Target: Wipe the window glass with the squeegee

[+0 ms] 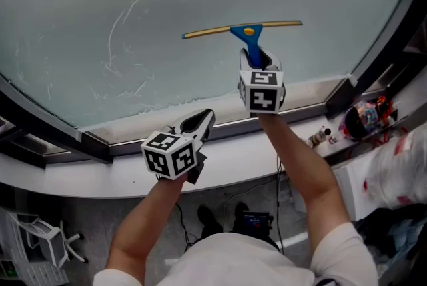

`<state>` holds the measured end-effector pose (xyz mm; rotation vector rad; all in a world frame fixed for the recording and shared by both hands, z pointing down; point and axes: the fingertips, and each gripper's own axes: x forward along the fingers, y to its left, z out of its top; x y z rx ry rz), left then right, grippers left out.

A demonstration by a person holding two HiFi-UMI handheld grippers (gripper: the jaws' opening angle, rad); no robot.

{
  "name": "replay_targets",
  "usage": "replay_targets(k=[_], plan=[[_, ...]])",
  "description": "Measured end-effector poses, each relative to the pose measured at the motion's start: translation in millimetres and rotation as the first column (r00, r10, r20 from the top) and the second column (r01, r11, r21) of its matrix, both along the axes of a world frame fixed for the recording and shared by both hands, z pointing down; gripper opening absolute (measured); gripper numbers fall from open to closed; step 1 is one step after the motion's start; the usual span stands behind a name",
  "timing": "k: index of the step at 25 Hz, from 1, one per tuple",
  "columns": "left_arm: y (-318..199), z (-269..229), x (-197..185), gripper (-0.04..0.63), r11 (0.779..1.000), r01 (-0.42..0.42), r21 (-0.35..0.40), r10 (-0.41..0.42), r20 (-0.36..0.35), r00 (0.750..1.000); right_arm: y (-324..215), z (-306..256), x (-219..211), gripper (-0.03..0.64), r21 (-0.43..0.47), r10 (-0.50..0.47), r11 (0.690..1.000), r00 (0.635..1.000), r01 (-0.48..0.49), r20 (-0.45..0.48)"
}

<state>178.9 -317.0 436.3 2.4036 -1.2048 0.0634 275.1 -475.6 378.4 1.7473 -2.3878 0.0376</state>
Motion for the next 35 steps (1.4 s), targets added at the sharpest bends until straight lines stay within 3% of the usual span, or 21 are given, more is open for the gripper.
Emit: replay_targets(k=[35], plan=[[2,45,10,0.034,0.996,-0.033,-0.083,0.034,0.018,0.999,4,71,0,0.146,-0.065,-0.003,0.998,0.999,0.000,-0.039]])
